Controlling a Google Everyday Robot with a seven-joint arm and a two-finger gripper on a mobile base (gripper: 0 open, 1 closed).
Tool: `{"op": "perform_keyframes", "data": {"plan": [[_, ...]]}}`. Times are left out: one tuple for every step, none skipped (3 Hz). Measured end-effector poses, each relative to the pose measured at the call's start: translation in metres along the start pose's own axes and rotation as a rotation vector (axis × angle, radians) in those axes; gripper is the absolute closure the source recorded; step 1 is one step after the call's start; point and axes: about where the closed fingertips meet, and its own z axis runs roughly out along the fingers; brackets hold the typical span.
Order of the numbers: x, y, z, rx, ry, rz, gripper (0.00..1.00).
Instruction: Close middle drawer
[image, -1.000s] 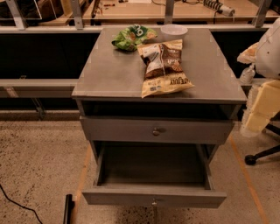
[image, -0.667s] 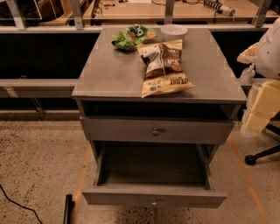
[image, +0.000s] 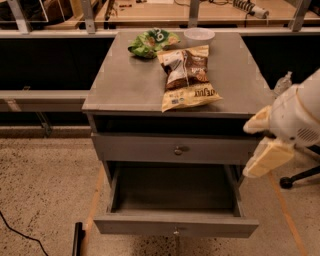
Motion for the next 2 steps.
{"op": "perform_keyframes", "data": {"plan": [[0.028, 0.041, 0.126, -0.118, -0.15, 0.026, 0.65], [0.045, 0.071, 0.22, -0.18, -0.114, 0.031, 0.88]]}}
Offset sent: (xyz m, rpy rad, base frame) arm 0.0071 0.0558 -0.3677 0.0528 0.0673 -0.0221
